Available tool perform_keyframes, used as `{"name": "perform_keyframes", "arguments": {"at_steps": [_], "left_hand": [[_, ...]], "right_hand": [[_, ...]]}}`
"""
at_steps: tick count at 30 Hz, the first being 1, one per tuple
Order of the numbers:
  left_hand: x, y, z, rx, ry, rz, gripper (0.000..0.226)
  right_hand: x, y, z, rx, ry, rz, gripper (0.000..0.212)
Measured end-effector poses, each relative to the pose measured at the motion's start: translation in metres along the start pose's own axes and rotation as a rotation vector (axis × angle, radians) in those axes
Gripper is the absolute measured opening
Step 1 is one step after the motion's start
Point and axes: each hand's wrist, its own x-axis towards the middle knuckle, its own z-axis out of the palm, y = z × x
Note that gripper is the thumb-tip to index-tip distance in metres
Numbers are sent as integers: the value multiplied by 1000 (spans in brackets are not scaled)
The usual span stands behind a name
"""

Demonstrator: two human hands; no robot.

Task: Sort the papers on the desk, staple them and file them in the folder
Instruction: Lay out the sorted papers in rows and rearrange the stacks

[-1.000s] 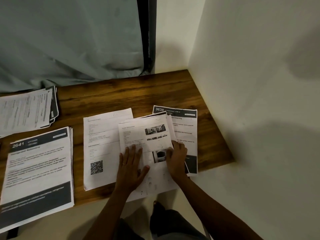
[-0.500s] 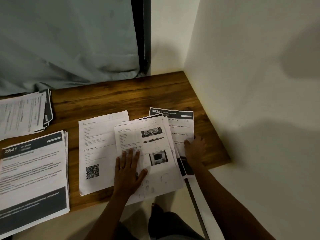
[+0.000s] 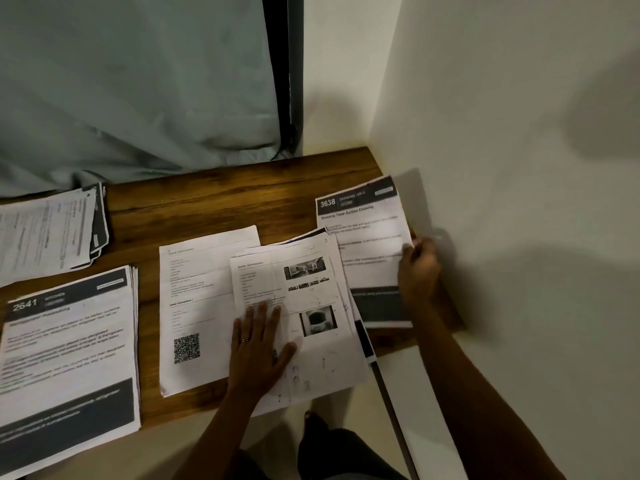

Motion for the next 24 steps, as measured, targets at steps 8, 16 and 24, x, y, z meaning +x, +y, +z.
{"name": "perform_keyframes", "arguments": {"at_steps": [8, 16, 24], "left_hand": [[1, -1, 0, -10, 6, -2, 81], [-1, 4, -6, -176, 109, -30, 75], [2, 6, -24, -442, 255, -286, 90]], "right_hand": [[54, -56, -58, 67, 176, -182, 16], [-5, -17, -20, -18, -268, -55, 19], [-80, 21, 34, -107, -375, 39, 21]]}}
